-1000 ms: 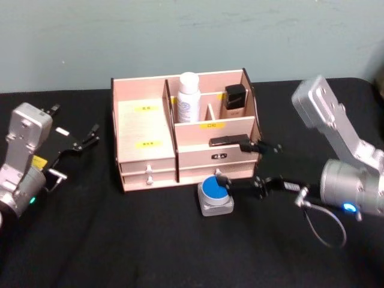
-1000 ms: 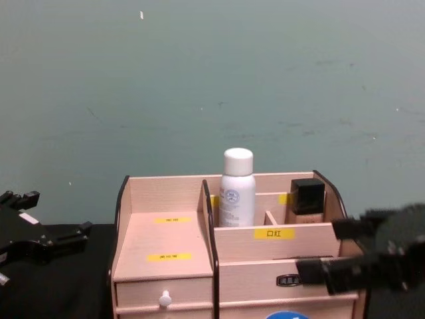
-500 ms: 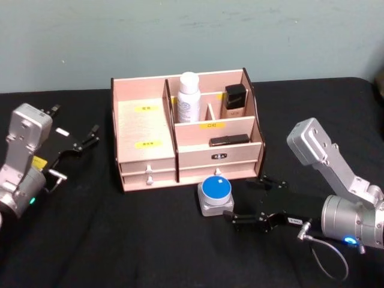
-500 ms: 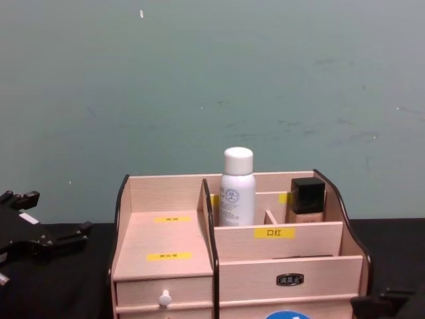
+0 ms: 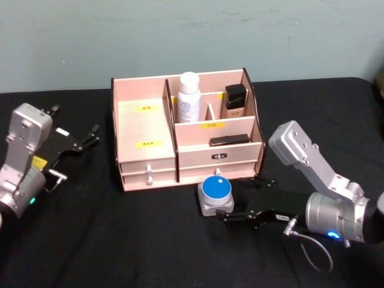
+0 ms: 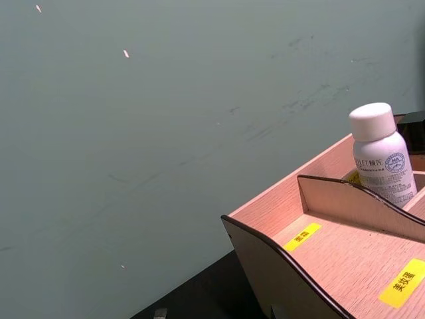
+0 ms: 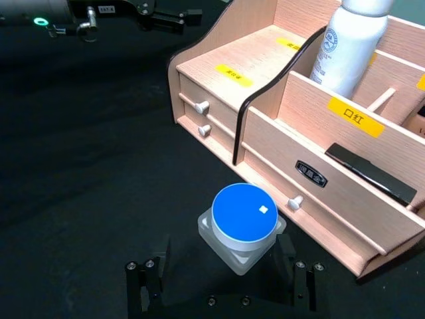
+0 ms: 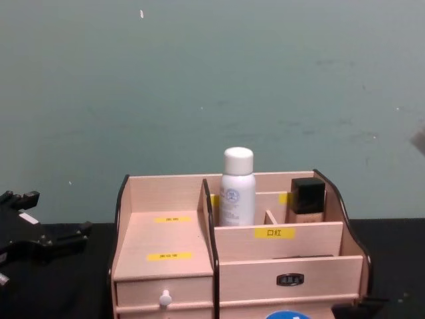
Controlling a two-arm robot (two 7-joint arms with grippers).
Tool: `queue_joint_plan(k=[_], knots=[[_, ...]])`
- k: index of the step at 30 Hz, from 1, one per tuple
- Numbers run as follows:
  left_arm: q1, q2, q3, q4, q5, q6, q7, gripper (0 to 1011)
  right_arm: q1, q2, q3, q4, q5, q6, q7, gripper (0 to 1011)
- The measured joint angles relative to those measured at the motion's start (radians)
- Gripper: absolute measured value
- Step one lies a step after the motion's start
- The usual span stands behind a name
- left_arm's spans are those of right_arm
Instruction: Pick up the facial cleanser and watermelon frost from the table and place them into the tiered storage box.
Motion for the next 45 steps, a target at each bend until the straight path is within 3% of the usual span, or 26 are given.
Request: queue_joint_plan(k=[7,17,29,45], knots=[[0.0,0.0,0.0,0.0,0.0,0.0,0.0,1010,0.041,-0.04,-0.024,0.055,-0.05,-0.007,0.011,1000],[0.0,0.0,0.0,0.0,0.0,0.0,0.0,1009,0.064,-0.072,-0.024,0.089,-0.087,-0.009,0.022,1000],[0.0,0.0,0.0,0.0,0.0,0.0,0.0,1009,0.088,-0.106,-0.024,0.135,-0.115,-0.011,0.04,1000],[0.0,0.0,0.0,0.0,0.0,0.0,0.0,1010,0.118,-0.143,-0.028,0.199,-0.12,-0.024,0.065,1000]])
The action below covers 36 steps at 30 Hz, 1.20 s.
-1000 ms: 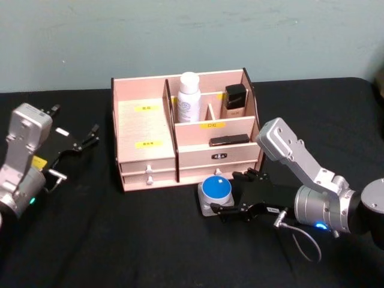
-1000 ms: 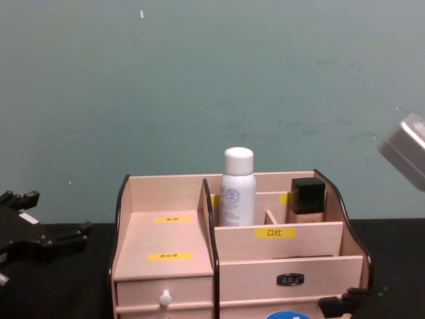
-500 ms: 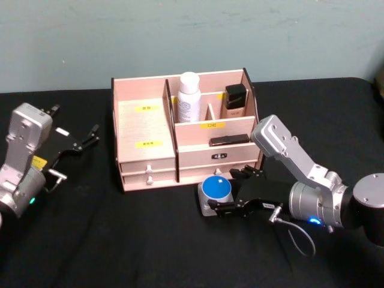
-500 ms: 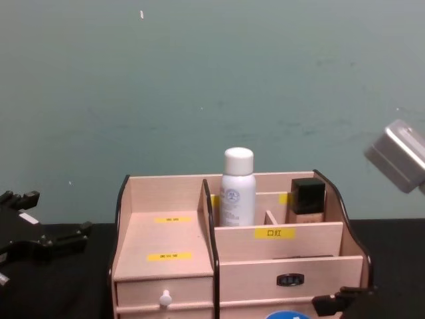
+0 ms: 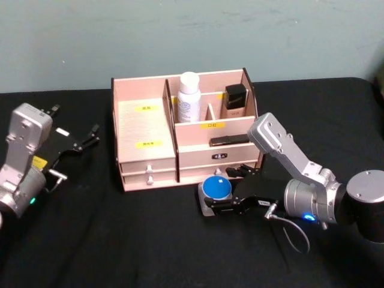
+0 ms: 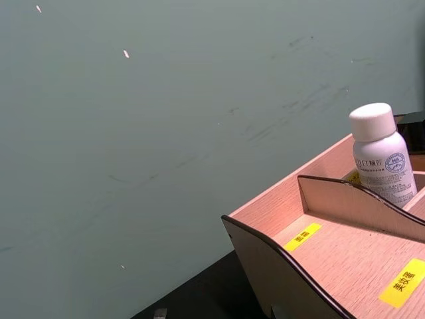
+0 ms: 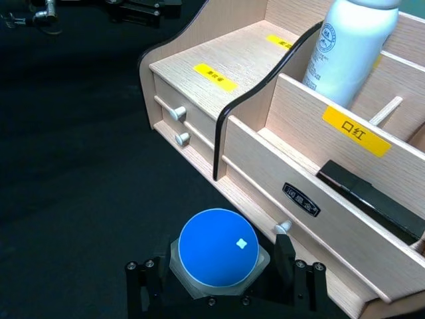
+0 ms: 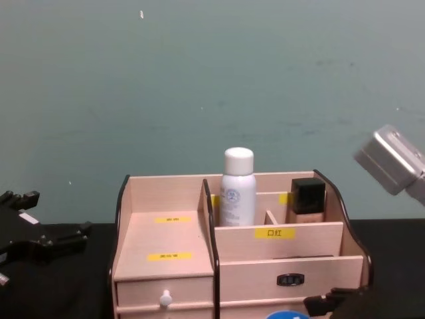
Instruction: Pick up the facial cleanser and watermelon frost from the table and place them into the tiered storage box.
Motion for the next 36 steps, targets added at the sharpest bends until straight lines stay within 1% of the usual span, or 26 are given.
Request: queue_joint_plan(k=[12,19,28,33,34,36], knots=[[0.0,0.0,0.0,0.0,0.0,0.0,0.0,1009,0.014,-0.015,-0.009,0.029,0.008,-0.01,0.015,1000],[0.0,0.0,0.0,0.0,0.0,0.0,0.0,1010,0.019,-0.017,-0.017,0.034,0.009,-0.01,0.017,1000],[0.0,0.0,0.0,0.0,0.0,0.0,0.0,1009,0.019,-0.017,-0.017,0.034,0.009,-0.009,0.017,1000],[0.0,0.0,0.0,0.0,0.0,0.0,0.0,1009,0.019,-0.016,-0.016,0.034,0.009,-0.009,0.017,941],[0.0,0.0,0.0,0.0,0.0,0.0,0.0,1010,0.019,-0.016,-0.016,0.034,0.009,-0.009,0.016,903],[0.0,0.0,0.0,0.0,0.0,0.0,0.0,1010,0.019,-0.016,-0.016,0.034,0.009,-0.009,0.016,866]])
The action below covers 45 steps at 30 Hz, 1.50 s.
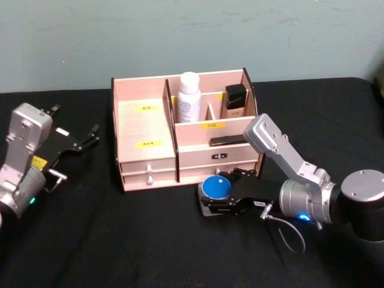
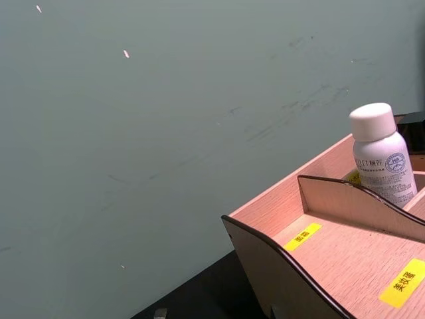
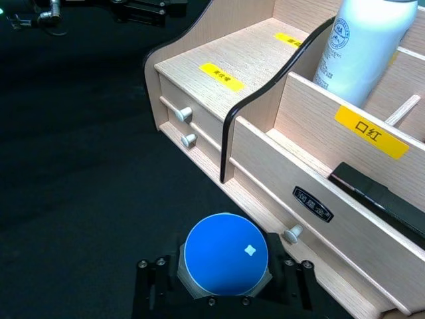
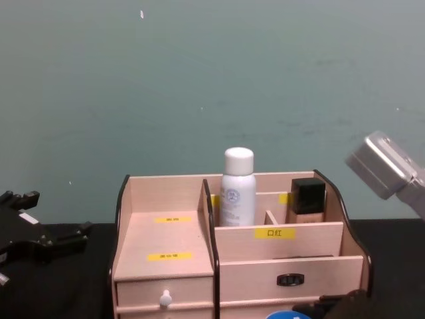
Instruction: Pick up the facial cleanser and watermelon frost from the table and place them into the tiered storage box.
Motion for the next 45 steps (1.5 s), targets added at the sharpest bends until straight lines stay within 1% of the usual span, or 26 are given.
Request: queue_joint_plan(k=[1,3,5,6,22,30,39,45], knots=[[0.0,0.0,0.0,0.0,0.0,0.0,0.0,1010,0.0,0.0,0.0,0.0,0.0,0.0,0.0,816],[0.0,0.0,0.0,0.0,0.0,0.0,0.0,1010,0.0,0.0,0.0,0.0,0.0,0.0,-0.001,786],[0.0,0.0,0.0,0.0,0.0,0.0,0.0,1010,0.0,0.0,0.001,-0.001,0.0,0.0,-0.001,722],[0.0,0.0,0.0,0.0,0.0,0.0,0.0,1010,0.0,0.0,0.001,-0.001,0.0,0.0,-0.001,718],[0.0,0.0,0.0,0.0,0.0,0.0,0.0,1009,-0.001,0.0,0.002,-0.001,0.001,0.0,0.0,716],[0.0,0.0,0.0,0.0,0.0,0.0,0.0,1010,-0.004,0.007,0.007,-0.014,0.016,-0.01,0.009,716],[0.0,0.0,0.0,0.0,0.0,0.0,0.0,1010,-0.003,0.025,0.011,-0.074,0.035,-0.002,0.012,716],[0.0,0.0,0.0,0.0,0.0,0.0,0.0,1010,0.005,0.036,0.007,-0.131,0.056,0.006,0.024,716]])
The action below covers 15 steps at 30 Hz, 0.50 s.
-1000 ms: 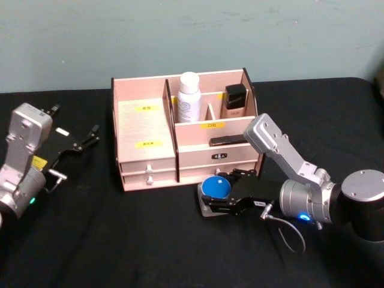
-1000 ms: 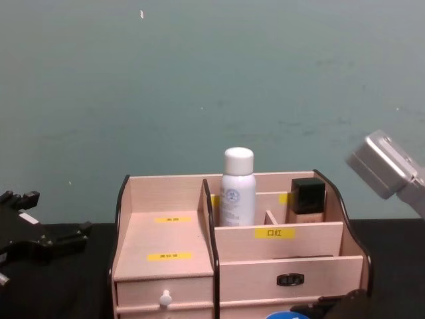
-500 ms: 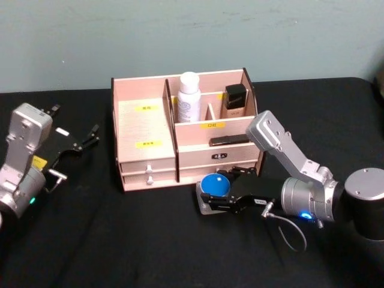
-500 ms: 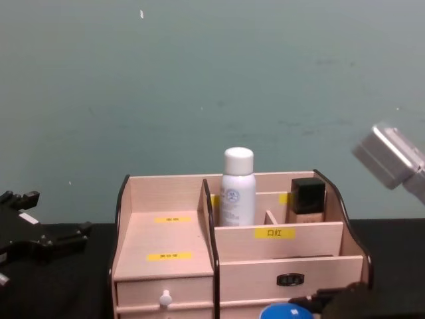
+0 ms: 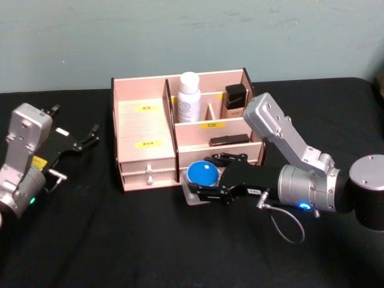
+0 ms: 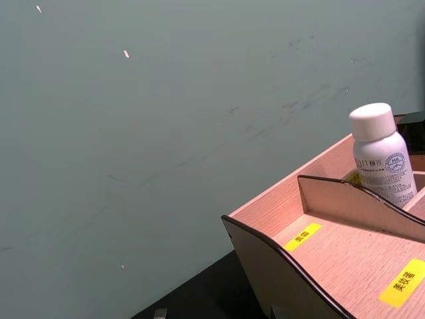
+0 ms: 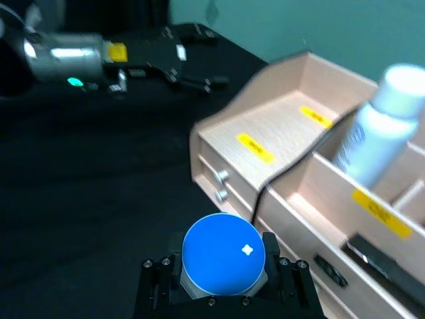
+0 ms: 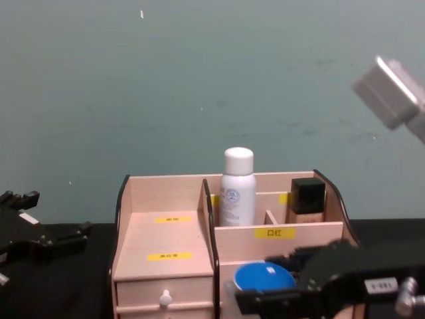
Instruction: Pick up the facial cleanser and watermelon frost from the table and place them into the tiered storage box.
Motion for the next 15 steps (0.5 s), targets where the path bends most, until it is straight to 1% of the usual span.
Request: queue_joint_plan(k=[4,8,15], knots=[[0.0,0.0,0.0,0.0,0.0,0.0,0.0,1010,0.014,0.001,-0.011,-0.023,0.011,0.001,0.009,716],[0.0,0.0,0.0,0.0,0.0,0.0,0.0,1010,0.043,-0.005,-0.031,-0.031,0.016,-0.001,0.018,716],[0.0,0.0,0.0,0.0,0.0,0.0,0.0,1010,0.102,-0.029,-0.069,0.003,0.004,-0.009,0.022,716]])
